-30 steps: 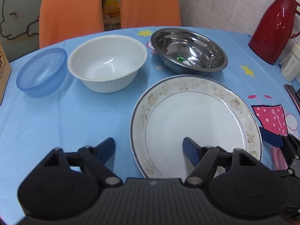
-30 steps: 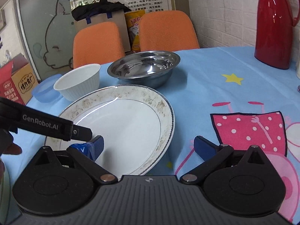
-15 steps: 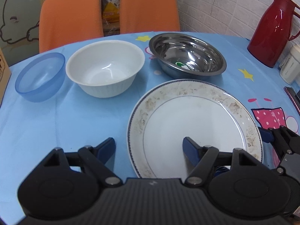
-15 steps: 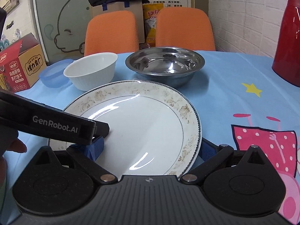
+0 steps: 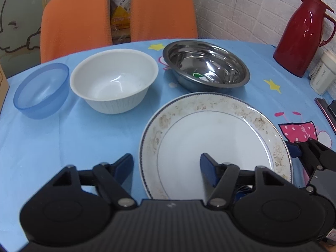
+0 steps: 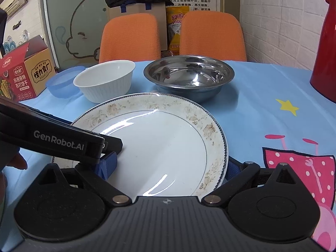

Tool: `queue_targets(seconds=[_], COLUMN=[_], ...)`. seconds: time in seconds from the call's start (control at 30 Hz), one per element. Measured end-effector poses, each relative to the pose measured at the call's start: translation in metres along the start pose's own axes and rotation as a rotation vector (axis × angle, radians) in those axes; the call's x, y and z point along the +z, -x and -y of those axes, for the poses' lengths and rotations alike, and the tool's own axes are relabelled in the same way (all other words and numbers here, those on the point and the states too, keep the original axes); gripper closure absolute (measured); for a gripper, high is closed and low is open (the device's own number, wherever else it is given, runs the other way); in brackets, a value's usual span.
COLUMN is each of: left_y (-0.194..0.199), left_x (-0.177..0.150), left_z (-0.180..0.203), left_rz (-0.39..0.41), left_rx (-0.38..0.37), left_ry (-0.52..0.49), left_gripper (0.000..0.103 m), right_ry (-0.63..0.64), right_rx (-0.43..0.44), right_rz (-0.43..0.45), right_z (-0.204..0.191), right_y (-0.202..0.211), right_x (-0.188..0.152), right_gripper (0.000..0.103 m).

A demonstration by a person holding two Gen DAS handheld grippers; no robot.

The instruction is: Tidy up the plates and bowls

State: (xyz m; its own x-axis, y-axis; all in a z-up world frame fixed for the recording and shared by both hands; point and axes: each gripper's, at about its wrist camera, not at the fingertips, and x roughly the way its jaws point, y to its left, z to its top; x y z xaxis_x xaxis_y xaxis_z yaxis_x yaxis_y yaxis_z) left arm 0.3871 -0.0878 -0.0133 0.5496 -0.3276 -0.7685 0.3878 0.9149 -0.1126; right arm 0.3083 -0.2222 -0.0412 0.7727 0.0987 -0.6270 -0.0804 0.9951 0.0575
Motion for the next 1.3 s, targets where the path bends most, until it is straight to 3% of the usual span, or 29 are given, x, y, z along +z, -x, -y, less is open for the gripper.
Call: queue_targets(seconds=[0.1,0.4,0.7,1.03,1.17,1.3], left_y=[0.000,0.019,0.082,0.180,0.194,0.194], left_x=[0.002,-0.008,-0.028,-0.092,-0.128,-0.152], left_z=[0.008,0.012,0.000,-0.063,-0.091,-0.114], left_rz=[-0.004,-0.013,0.057,0.129,0.111,0.085], left_rx=[0.033,0.008,0.012,0.147,0.200,0.203], left_ry=[0.005,0.005,0.027,0.126,0.185,0.244], left_gripper=[0.048,0.055,0.054,0.054,0.054,0.054], right_ry=[-0.010,-0.066,-0.030,0.063,0.100,0.131], right_rx=[-0.025,-0.036,-0.040,0.123,0.193,0.232], right_rz=[-0.003,0.009,0.074,0.134,0.101,0.048], right_z=[-0.005,-0.010,-0.043,-0.132,-0.169,-0.193], right_y=[0.001,0.023,0.069,0.117,0.116,0.109], right_x=[0.000,-0.007,-0.010,-0.018,-0.033,-0.046], right_gripper=[0.015,0.015,0.015,0.014,0.014,0.014])
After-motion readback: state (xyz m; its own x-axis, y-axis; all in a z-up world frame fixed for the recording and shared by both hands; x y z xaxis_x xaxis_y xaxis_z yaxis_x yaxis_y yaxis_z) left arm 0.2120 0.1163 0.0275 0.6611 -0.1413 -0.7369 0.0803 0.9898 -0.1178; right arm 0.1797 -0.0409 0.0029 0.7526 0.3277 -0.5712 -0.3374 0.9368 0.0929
